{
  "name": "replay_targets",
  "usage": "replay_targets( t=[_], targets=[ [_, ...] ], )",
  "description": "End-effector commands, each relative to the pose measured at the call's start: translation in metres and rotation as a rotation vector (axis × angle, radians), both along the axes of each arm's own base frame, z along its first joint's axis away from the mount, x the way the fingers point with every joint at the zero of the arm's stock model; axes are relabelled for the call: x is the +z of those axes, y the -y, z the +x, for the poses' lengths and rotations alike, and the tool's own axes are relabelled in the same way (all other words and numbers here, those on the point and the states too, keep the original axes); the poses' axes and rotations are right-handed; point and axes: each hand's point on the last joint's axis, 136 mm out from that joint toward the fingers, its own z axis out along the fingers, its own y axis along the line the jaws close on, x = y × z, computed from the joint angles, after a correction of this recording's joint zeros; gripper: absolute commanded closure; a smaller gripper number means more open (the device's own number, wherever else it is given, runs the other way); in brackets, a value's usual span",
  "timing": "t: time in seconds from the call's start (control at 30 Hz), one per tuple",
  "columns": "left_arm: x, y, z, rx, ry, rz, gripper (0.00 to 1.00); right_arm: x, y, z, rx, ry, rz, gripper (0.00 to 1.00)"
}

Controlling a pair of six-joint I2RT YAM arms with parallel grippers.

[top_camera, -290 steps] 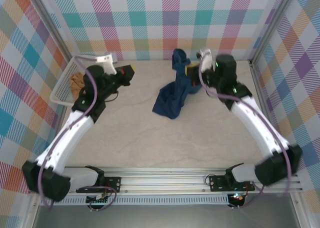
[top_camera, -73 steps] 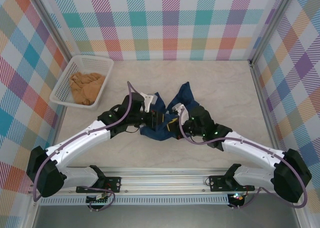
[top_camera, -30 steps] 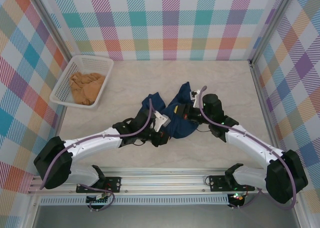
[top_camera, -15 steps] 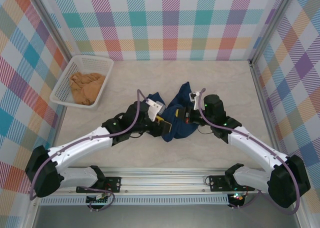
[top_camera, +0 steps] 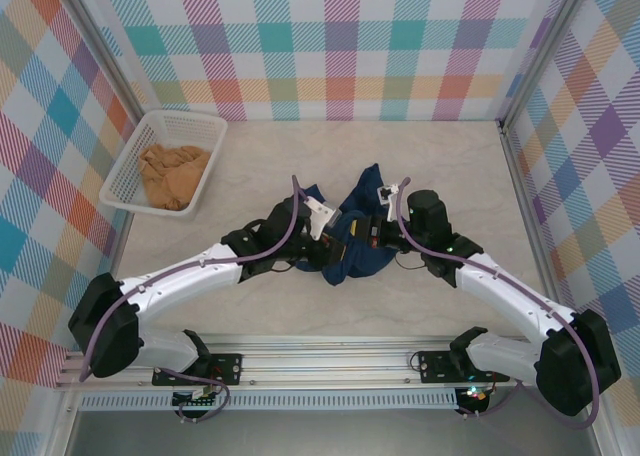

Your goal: Fold the inside-out t-shirt

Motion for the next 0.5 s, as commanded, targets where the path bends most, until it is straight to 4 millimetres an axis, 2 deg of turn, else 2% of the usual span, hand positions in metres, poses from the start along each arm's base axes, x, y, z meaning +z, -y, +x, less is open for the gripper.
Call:
replay_targets(
  t=[0.0,0.1,0.2,0.3,0.47],
  targets=[
    [0.013,0.006,0.009,-0.005,0.019,-0.033,0.75,0.010,-0.002,-0.001,0.027,0.039,0.035,1.00],
    [0.011,0.007,0.012,-0.005,0.014,-0.035,0.84,0.011,-0.003,-0.002,0.035,0.043,0.043,1.00],
    [0.015,0.002,0.014,-0.001,0.000,-0.069,1.00,0.009,0.000,-0.006,0.054,0.072,0.004,1.00],
    [0.040,-0.008,0.012,-0.006,-0.025,-0.199,1.00,0.008,0.004,-0.020,0.146,0.160,-0.092,1.00],
    [0.084,-0.017,-0.010,-0.093,-0.086,-0.392,1.00,0.007,0.005,-0.043,0.300,0.250,-0.139,1.00]
  ],
)
